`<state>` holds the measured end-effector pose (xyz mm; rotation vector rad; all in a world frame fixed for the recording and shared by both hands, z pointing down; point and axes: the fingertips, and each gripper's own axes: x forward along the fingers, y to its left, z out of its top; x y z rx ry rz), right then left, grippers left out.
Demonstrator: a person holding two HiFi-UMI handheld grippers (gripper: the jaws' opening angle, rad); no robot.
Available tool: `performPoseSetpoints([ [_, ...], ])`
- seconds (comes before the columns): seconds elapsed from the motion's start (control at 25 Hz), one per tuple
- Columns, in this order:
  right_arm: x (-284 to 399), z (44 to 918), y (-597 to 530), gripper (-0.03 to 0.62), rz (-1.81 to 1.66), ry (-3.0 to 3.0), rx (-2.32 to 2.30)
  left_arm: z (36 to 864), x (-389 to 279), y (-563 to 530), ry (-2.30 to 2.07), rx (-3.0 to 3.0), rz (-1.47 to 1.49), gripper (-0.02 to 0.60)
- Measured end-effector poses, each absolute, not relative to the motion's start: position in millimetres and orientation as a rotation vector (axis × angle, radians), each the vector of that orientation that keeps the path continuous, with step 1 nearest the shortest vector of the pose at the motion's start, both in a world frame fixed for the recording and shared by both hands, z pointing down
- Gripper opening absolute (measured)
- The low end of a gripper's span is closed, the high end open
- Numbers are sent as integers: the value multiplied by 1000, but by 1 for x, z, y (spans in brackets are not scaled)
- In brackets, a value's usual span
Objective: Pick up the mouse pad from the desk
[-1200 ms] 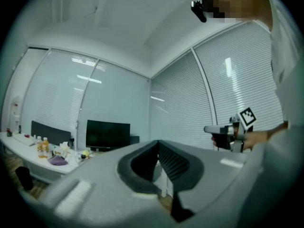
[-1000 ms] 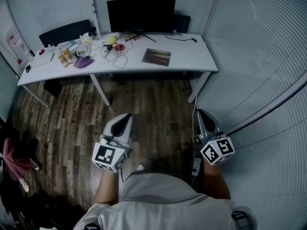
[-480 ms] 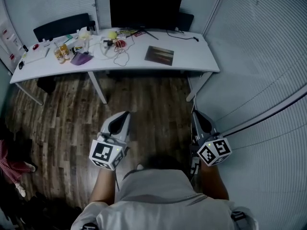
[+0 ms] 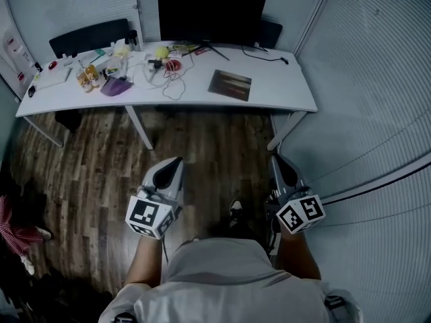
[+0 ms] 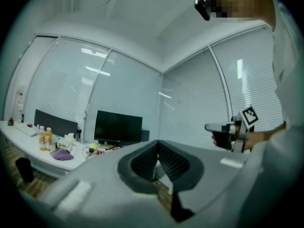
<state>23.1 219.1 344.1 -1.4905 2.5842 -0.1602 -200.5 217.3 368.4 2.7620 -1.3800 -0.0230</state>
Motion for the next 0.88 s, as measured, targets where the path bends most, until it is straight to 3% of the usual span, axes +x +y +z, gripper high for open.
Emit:
performPoseSetpoints([
  [0.88, 232, 371, -85, 3, -434, 2579, -1422, 353, 11, -45, -1500, 2704, 104, 2],
])
